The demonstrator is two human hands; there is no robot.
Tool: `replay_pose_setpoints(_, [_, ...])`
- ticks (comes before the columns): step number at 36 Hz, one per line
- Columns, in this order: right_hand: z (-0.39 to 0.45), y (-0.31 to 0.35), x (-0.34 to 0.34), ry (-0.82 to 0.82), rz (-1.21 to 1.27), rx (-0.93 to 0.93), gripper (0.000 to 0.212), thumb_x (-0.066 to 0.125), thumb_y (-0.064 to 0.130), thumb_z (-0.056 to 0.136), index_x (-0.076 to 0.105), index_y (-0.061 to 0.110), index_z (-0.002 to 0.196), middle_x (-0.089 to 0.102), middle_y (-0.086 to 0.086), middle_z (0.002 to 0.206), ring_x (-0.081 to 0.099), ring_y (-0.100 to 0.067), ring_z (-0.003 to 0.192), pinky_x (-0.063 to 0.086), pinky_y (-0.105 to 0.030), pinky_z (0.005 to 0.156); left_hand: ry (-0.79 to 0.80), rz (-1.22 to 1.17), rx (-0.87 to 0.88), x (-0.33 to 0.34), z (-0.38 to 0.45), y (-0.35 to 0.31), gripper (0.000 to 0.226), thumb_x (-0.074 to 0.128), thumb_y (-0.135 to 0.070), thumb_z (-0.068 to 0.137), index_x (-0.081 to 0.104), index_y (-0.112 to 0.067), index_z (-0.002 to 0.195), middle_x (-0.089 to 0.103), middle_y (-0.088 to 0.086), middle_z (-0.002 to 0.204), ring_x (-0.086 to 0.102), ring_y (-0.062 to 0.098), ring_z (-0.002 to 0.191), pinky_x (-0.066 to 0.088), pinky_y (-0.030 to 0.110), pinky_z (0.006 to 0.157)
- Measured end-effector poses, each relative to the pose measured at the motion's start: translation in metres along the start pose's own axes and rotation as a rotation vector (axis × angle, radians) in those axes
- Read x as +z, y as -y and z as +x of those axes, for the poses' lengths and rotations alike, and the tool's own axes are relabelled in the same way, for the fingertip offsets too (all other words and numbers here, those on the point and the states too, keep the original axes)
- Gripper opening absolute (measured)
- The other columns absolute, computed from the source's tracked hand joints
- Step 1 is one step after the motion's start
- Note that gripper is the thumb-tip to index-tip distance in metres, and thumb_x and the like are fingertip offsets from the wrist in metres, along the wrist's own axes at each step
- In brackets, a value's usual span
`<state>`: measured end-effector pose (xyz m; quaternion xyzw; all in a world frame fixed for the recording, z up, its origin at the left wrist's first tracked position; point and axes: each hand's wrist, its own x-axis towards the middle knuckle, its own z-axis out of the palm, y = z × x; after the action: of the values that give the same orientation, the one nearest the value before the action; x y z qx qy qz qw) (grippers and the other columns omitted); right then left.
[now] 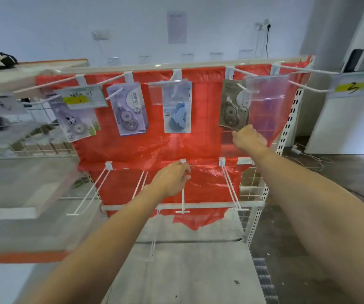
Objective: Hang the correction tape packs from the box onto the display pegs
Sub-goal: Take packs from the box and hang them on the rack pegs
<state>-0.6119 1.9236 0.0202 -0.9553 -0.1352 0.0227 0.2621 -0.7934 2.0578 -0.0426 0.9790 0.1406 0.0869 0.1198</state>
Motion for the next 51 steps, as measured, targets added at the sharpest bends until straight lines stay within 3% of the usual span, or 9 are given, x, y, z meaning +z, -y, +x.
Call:
replay_pose_setpoints(7, [-0.071, -0.007, 0.023, -0.061, -0.276, -0.036, 0.041, 0.036, 0.027, 0.102, 0.034, 0.007, 0.137, 0.055, -0.018, 0.131, 0.049, -0.036, 0.124, 0.039, -0.043, 0.097, 0.055, 0.014, 0.099, -0.009, -0.024, 0.029, 0.021, 0.049, -0.023, 0.098, 0.056, -0.014, 0.117, 0.057, 0.006, 0.12, 0.055, 0.025, 0.108, 0.048, 0.039, 0.091])
replay_pose_setpoints(10, [-0.106, -0.015, 0.036, -0.046, -0.322, -0.068, 0.037, 0.037, 0.024, 0.101, 0.036, 0.007, 0.134, 0.059, -0.018, 0.124, 0.055, -0.036, 0.115, 0.044, -0.044, 0.087, 0.057, 0.012, 0.143, -0.003, -0.038, 0.04, 0.02, 0.049, -0.024, 0.098, 0.056, -0.013, 0.114, 0.057, 0.008, 0.118, 0.055, 0.027, 0.107, 0.048, 0.038, 0.089])
replay_pose_setpoints(13, [-0.141, -0.021, 0.047, -0.022, -0.353, -0.09, 0.042, 0.038, 0.025, 0.1, 0.034, 0.007, 0.138, 0.056, -0.018, 0.13, 0.055, -0.034, 0.117, 0.042, -0.042, 0.093, 0.067, 0.009, 0.171, 0.006, -0.052, 0.045, 0.021, 0.049, -0.024, 0.098, 0.056, -0.012, 0.113, 0.058, 0.01, 0.115, 0.055, 0.029, 0.105, 0.047, 0.04, 0.089])
replay_pose_setpoints(16, [-0.177, -0.03, 0.062, 0.062, -0.351, -0.08, 0.048, 0.037, 0.026, 0.1, 0.027, 0.006, 0.143, 0.048, -0.019, 0.137, 0.049, -0.036, 0.124, 0.04, -0.045, 0.097, 0.105, -0.019, 0.176, 0.019, -0.07, 0.046, 0.022, 0.05, -0.025, 0.097, 0.056, -0.011, 0.112, 0.058, 0.012, 0.112, 0.055, 0.031, 0.104, 0.046, 0.039, 0.087])
replay_pose_setpoints(24, [-0.248, -0.065, 0.091, 0.216, -0.308, -0.061, 0.049, 0.042, 0.027, 0.099, 0.031, 0.006, 0.142, 0.039, -0.017, 0.143, 0.042, -0.035, 0.129, 0.04, -0.048, 0.101, 0.223, -0.065, 0.255, 0.058, -0.113, 0.033, 0.027, 0.049, -0.024, 0.096, 0.057, -0.009, 0.117, 0.059, 0.013, 0.121, 0.055, 0.032, 0.111, 0.045, 0.038, 0.091])
replay_pose_setpoints(30, [-0.274, -0.091, 0.132, 0.314, -0.267, -0.059, 0.037, 0.043, 0.024, 0.099, 0.038, 0.004, 0.13, 0.044, -0.017, 0.135, 0.046, -0.037, 0.121, 0.041, -0.047, 0.097, 0.297, -0.073, 0.225, 0.095, -0.15, 0.037, 0.028, 0.049, -0.025, 0.097, 0.053, -0.009, 0.12, 0.055, 0.013, 0.124, 0.053, 0.031, 0.113, 0.044, 0.038, 0.091])
replay_pose_setpoints(34, [-0.302, -0.107, 0.177, 0.386, -0.196, -0.074, 0.043, 0.044, 0.027, 0.1, 0.036, 0.004, 0.136, 0.043, -0.015, 0.14, 0.045, -0.036, 0.123, 0.042, -0.043, 0.096, 0.433, -0.001, 0.176, 0.126, -0.181, 0.052, 0.031, 0.046, -0.027, 0.099, 0.049, -0.009, 0.125, 0.049, 0.012, 0.127, 0.051, 0.032, 0.114, 0.044, 0.041, 0.092])
replay_pose_setpoints(44, [-0.391, -0.122, 0.27, 0.574, -0.051, 0.136, 0.038, 0.043, 0.022, 0.1, 0.038, 0.002, 0.132, 0.045, -0.02, 0.133, 0.047, -0.038, 0.121, 0.042, -0.042, 0.095, 0.669, 0.066, 0.155, 0.182, -0.248, 0.1, 0.034, 0.044, -0.027, 0.099, 0.047, -0.013, 0.13, 0.047, 0.009, 0.133, 0.05, 0.028, 0.118, 0.04, 0.033, 0.091])
replay_pose_setpoints(51, [-0.437, -0.11, 0.339, 0.538, 0.022, 0.355, 0.038, 0.045, 0.017, 0.099, 0.04, 0.0, 0.133, 0.046, -0.02, 0.136, 0.048, -0.035, 0.122, 0.038, -0.035, 0.093, 0.716, -0.024, 0.23, 0.222, -0.272, 0.146, 0.031, 0.045, -0.025, 0.097, 0.051, -0.009, 0.123, 0.053, 0.013, 0.123, 0.052, 0.031, 0.113, 0.044, 0.037, 0.092])
